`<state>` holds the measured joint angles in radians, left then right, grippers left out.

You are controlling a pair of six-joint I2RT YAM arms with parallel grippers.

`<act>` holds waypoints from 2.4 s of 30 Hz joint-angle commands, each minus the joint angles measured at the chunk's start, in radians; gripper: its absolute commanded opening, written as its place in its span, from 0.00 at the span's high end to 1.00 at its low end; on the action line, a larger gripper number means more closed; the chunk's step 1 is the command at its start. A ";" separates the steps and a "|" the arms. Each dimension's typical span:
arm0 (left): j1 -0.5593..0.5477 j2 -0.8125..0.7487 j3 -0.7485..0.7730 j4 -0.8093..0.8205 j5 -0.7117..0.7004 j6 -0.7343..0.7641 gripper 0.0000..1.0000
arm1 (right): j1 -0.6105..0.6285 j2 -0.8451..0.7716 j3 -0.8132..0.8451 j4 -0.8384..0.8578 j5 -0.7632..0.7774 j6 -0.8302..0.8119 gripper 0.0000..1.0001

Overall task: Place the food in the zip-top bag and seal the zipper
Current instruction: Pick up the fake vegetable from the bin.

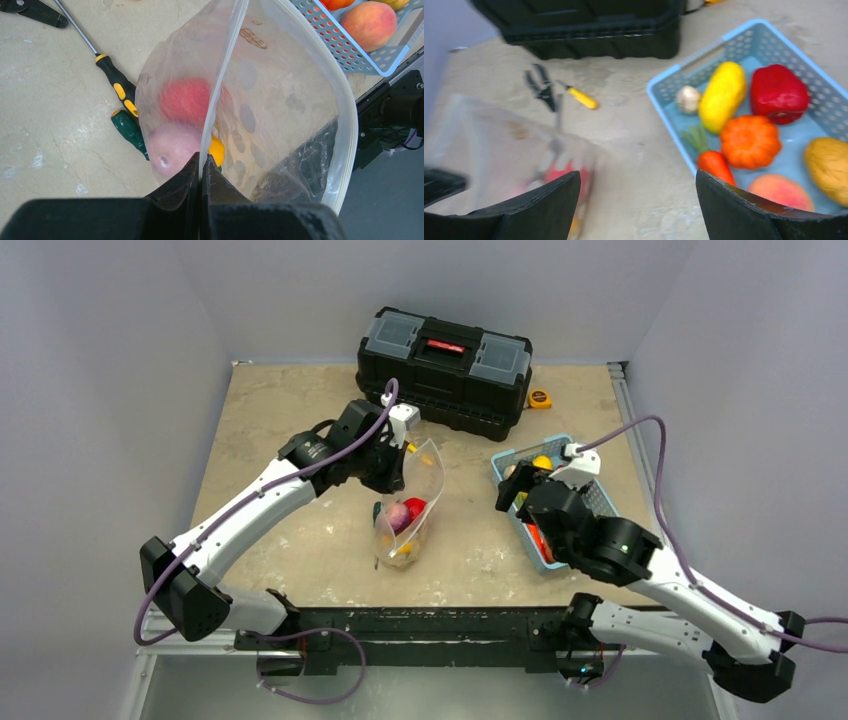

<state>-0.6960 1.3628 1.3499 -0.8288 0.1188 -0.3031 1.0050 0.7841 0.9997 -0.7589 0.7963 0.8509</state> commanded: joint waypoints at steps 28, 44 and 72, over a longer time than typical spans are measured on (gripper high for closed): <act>0.001 -0.008 0.029 0.012 0.042 0.005 1.00 | -0.718 0.469 -0.140 0.174 -0.187 -0.026 0.01; 0.000 0.016 0.029 0.011 0.050 0.001 1.00 | -0.718 0.566 -0.207 0.169 -0.215 0.022 0.01; 0.001 0.033 0.031 0.007 0.064 -0.002 1.00 | -0.718 0.301 -0.316 0.258 -0.254 -0.044 0.76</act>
<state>-0.6960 1.3911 1.3502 -0.8288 0.1650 -0.3035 0.2886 1.1660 0.6983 -0.5350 0.5541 0.8257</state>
